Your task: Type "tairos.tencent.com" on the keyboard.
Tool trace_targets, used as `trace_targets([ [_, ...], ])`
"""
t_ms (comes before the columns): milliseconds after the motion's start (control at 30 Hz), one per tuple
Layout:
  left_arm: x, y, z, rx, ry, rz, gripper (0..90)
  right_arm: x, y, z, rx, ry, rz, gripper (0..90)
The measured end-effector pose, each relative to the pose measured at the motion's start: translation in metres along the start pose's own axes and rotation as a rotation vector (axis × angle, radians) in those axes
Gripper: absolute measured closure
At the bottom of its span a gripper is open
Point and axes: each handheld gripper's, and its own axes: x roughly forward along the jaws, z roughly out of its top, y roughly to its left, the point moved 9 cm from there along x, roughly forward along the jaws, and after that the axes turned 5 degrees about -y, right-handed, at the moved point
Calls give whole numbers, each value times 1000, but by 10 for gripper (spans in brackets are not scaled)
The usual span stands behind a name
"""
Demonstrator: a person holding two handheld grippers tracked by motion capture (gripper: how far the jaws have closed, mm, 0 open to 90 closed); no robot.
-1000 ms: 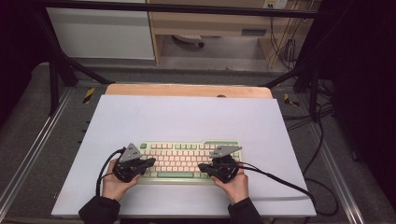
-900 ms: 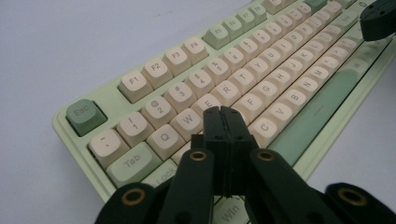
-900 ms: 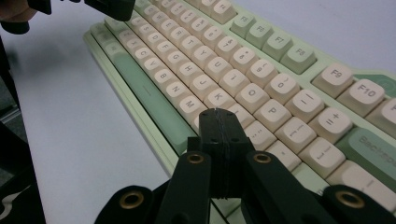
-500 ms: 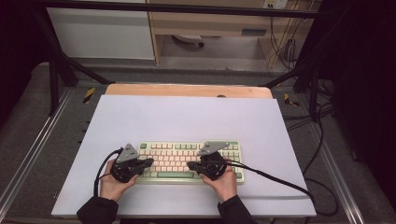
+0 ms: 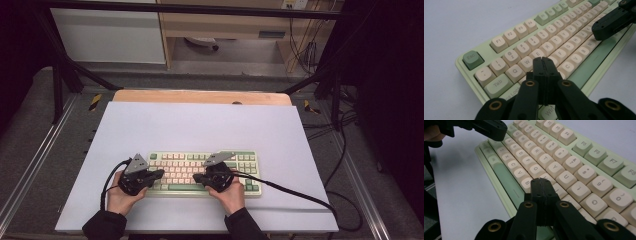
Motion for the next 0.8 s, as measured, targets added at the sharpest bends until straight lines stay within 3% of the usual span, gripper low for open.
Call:
trace_targets([
  [500,0,0,-1,-1,2,1,899,8,2,-5,-7,19,9,900],
  [800,0,0,0,1,0,0,899,-10,0,3,-36,7,-12,900],
])
